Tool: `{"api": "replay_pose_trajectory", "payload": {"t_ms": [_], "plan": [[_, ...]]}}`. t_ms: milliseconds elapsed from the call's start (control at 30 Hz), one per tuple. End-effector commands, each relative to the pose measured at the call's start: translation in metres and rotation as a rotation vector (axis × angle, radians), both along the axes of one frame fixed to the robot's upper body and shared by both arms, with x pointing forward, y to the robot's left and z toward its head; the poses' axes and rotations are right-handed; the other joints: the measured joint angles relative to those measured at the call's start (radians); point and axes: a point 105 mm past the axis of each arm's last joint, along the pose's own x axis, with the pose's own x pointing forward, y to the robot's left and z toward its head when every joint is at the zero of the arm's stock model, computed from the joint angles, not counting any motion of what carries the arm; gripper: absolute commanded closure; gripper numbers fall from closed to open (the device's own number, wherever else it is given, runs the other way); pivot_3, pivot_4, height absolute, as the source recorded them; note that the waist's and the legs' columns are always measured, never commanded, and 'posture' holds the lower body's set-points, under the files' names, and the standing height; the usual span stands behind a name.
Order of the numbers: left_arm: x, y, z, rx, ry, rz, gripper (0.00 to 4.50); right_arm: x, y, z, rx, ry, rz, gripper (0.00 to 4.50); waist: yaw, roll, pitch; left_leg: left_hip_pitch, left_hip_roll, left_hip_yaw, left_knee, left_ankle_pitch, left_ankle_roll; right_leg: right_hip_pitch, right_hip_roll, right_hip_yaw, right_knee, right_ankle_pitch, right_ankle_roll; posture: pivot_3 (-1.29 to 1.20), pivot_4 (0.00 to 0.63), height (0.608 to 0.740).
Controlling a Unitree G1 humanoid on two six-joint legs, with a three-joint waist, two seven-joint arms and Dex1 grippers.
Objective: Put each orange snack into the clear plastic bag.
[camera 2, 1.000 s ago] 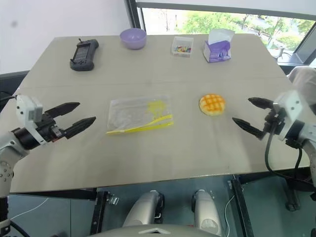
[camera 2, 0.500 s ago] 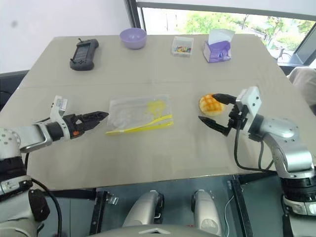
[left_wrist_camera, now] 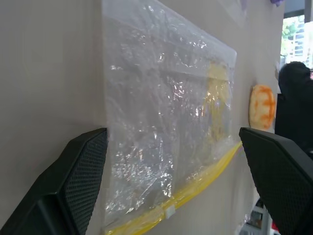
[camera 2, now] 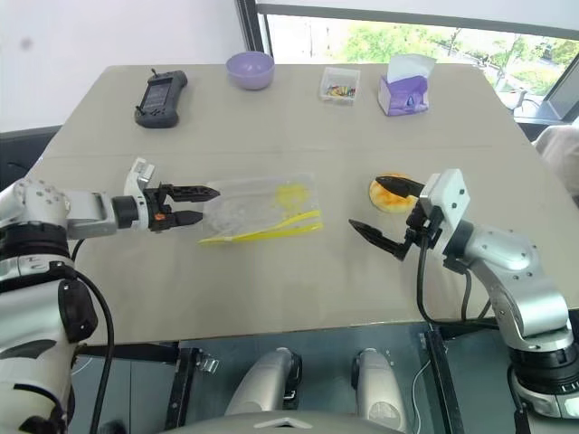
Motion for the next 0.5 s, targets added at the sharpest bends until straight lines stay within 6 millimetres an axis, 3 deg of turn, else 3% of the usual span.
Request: {"api": "replay_pose_trajectory", "payload": {"t_ms": [33, 300, 500], "plan": [[0.003, -0.018, -0.013, -0.042, 0.041, -0.06, 0.0, -0.009, -0.003, 0.016, 0.001, -0.074, -0.035, 0.03, 0.01, 0.0, 0.0, 0.0, 0.0, 0.0, 0.0, 0.0, 0.0, 0.0, 0.0, 0.0, 0.0, 0.0, 0.0, 0.0, 0.15, 0.74], [0.008, -0.035, -0.01, -0.174, 0.041, -0.09, 0.0, -0.015, -0.006, 0.014, 0.016, -0.075, -0.083, 0.03, 0.013, 0.0, 0.0, 0.0, -0.001, 0.0, 0.001, 0.0, 0.0, 0.002, -0.001, -0.001, 0.0, 0.0, 0.0, 0.0, 0.15, 0.74], [-0.003, -0.047, 0.026, -0.361, -0.03, -0.211, 0.0, -0.015, -0.006, 0.012, 0.018, -0.071, -0.088, 0.03, 0.005, -0.002, 0.001, -0.001, 0.0, 0.0, 0.001, 0.0, 0.001, 0.001, 0.0, -0.001, 0.0, 0.0, 0.0, 0.0, 0.15, 0.74]]}}
